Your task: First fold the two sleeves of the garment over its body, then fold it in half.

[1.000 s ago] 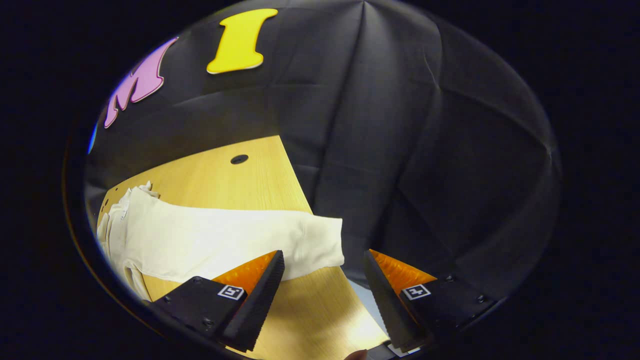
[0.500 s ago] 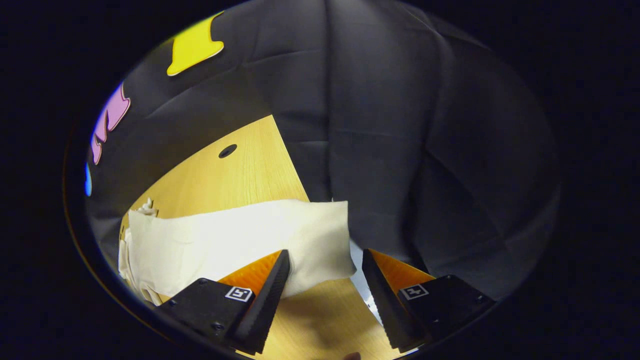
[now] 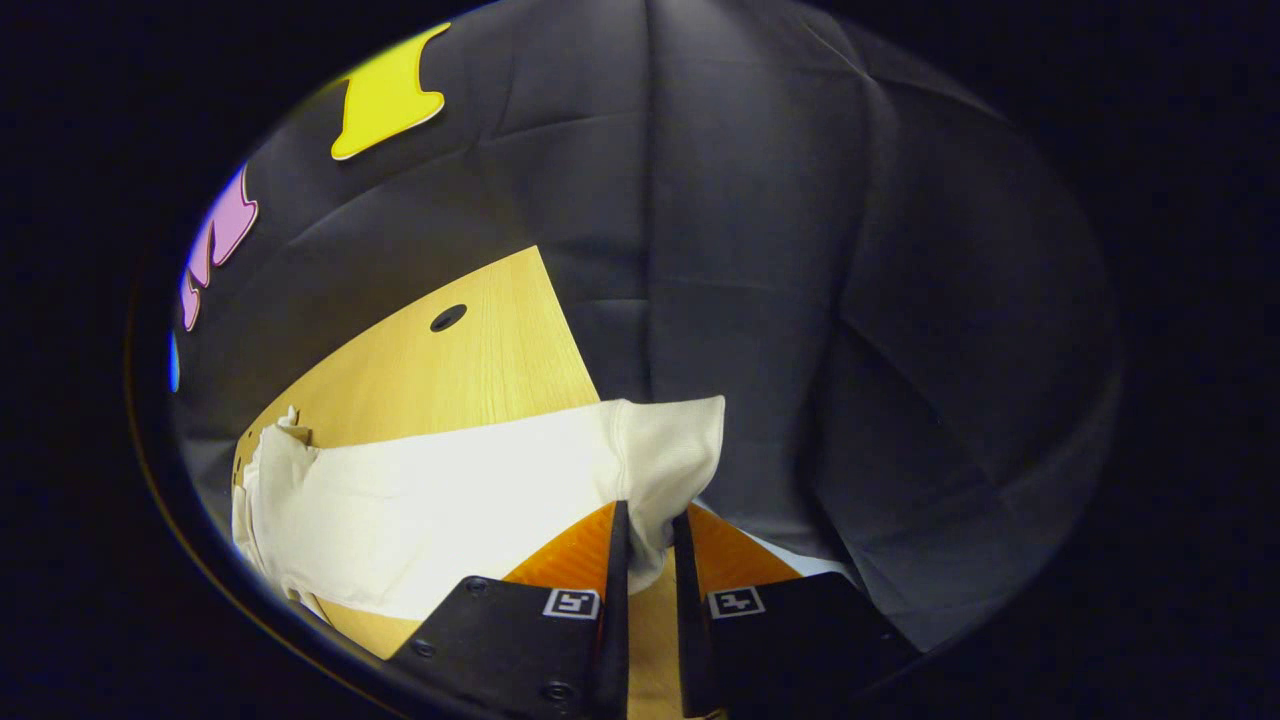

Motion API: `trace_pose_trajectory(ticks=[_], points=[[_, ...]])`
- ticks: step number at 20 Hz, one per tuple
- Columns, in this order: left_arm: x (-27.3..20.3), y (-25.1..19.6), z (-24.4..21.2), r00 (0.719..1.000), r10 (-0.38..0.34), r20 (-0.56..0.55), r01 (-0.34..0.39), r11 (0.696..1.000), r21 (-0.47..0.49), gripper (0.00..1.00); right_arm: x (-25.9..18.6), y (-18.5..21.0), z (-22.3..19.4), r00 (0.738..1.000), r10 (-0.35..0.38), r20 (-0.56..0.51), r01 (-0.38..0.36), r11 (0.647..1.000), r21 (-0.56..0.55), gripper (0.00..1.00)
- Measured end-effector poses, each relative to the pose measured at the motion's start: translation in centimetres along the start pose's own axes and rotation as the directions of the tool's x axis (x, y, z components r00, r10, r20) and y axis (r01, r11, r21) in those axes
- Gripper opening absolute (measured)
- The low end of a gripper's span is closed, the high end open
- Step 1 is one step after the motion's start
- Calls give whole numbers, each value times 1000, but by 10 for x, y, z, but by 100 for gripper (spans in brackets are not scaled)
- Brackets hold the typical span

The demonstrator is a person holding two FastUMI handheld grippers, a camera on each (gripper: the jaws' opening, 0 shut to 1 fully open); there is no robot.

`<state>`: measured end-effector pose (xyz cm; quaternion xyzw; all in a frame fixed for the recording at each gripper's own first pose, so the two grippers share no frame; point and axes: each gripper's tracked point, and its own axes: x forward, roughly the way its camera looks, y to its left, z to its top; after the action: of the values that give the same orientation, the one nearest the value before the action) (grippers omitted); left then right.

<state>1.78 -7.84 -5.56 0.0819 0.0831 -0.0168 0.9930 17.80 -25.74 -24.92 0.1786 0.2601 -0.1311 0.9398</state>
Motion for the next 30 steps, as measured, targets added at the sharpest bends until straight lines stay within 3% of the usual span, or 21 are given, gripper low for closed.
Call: trace_pose_trajectory(ticks=[1, 5, 9, 15, 21, 30], points=[[-1, 2, -1, 1000, 1, 2, -1, 1000, -1, 86, -6, 3, 2, 1000, 6, 15, -5, 1000, -13, 17], [-6, 10, -4, 1000, -9, 10, 9, 1000, -13, 86, -35, 12, 11, 996, 22, 89, -18, 998, -53, 12], [-7, 23, -8, 999, -48, 24, 49, 998, -25, 86, -77, 34, 25, 986, 37, 161, -30, 999, -44, 12], [-11, 58, -9, 991, -111, 70, 114, 993, -33, 86, -160, 102, 46, 955, 35, 295, -33, 999, -13, 12], [-8, 108, -15, 985, -144, 96, 151, 986, -72, 86, -219, 198, 37, 922, 98, 374, -72, 994, -83, 12], [6, 191, -32, 987, -114, 113, 127, 985, -115, 86, -241, 384, 12, 875, 306, 376, -252, 950, -187, 12]])
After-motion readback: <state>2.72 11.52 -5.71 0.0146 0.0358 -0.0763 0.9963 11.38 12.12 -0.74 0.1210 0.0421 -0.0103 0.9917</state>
